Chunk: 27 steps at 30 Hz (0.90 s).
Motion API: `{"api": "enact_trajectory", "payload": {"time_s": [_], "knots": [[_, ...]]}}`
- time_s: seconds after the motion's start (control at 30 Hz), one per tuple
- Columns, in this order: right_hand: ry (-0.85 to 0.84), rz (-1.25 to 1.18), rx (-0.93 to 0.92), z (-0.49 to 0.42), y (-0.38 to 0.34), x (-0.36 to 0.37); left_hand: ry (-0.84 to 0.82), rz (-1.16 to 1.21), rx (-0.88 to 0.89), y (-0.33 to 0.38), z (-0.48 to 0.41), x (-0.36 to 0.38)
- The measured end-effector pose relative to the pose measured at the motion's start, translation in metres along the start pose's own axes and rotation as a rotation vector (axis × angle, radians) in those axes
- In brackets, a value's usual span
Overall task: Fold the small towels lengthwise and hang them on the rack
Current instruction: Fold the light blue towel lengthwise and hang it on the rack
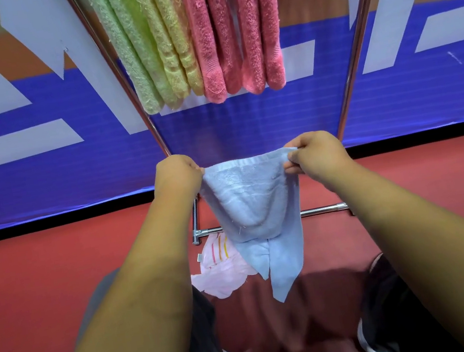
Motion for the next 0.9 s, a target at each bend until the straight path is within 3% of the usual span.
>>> {"api": "enact_trajectory", "payload": {"time_s": [0.1,0.17,0.37,0.63,0.9], "knots": [[-0.604,-0.054,0.066,0.028,-0.005,0.053,0.082,0.115,0.038,0.004,0.002,-0.005],[-0.772,0.086,0.059,0.044,-0.004,0.066,0.135,0.173,0.054,0.005,0.003,-0.009],[-0.487,0.216,-0.137,0.026,-0.014,0.053,0.125,0.255,0.036,0.007,0.009,-0.007],[-0.230,0.377,-0.340,0.017,-0.035,0.044,0.016,0.315,0.251,0.037,0.017,0.009],[-0.187,0.367,-0.377,0.019,-0.044,0.041,-0.109,0.489,0.401,0.060,0.028,0.019]]}}
Point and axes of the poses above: each hand's wrist, its own z-axis away from the middle knuckle, its own x-axis out of the palm, y = z × x, the point moved 9 cm from there along -z, towards the middle knuckle, and after that the axes turned 7 degrees about -y, right-handed, at the moved point
